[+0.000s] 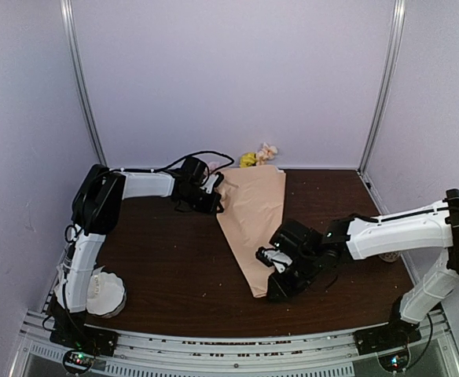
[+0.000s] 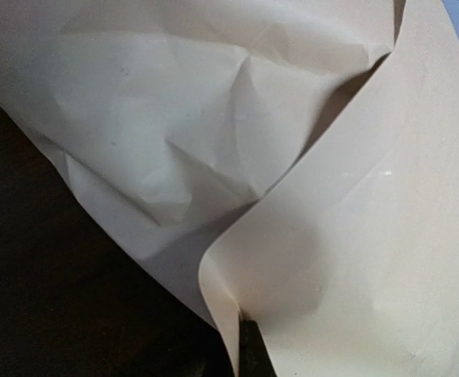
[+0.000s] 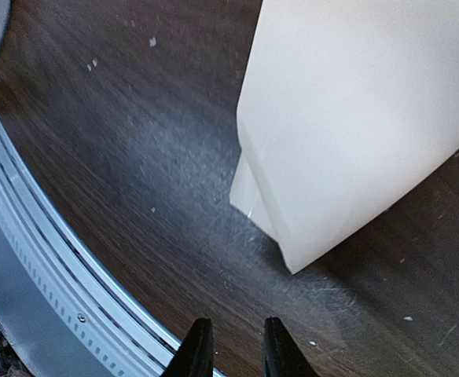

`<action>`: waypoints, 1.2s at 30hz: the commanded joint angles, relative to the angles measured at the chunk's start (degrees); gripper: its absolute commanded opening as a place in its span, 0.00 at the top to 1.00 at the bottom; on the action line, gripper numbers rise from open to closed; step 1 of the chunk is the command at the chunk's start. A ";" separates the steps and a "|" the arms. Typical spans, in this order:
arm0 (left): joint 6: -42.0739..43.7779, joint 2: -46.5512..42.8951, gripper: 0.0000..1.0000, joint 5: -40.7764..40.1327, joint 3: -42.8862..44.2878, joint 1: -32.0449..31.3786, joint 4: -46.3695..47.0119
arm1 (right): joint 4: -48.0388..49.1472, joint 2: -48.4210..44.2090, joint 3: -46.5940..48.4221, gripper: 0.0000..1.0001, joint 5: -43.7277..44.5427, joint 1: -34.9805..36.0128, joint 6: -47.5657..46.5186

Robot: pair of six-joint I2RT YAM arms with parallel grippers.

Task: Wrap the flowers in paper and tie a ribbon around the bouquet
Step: Press the fold line on the folded bouquet, then pick up the folded bouquet from the center of the board.

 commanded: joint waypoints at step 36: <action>-1.21 1.09 1.00 1.38 1.86 1.38 -1.06 | 46.49 17.60 0.66 0.81 -13.17 -29.09 24.18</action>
